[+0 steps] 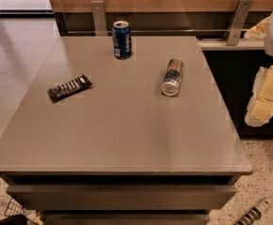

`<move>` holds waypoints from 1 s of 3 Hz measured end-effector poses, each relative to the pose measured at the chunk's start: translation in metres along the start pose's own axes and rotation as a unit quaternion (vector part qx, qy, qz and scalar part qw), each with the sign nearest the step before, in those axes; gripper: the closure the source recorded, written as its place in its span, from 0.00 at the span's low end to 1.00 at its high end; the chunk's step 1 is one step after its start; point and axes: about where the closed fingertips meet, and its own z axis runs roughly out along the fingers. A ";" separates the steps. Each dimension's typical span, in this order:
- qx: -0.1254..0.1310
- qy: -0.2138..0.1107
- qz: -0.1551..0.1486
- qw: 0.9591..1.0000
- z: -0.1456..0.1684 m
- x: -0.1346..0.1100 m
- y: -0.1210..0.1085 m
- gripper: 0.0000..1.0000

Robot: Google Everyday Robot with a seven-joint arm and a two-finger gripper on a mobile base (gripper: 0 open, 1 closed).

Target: Pick redbull can

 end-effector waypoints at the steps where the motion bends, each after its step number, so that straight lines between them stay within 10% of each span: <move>1: 0.002 -0.006 0.003 1.000 0.000 0.002 -0.008 0.00; 2: -0.006 -0.034 0.061 0.998 0.006 0.018 -0.034 0.00; 3: -0.036 -0.090 0.183 0.978 0.030 0.035 -0.076 0.00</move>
Offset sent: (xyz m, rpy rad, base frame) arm 0.0943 -0.0746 -0.0101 0.3386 0.0710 -0.3076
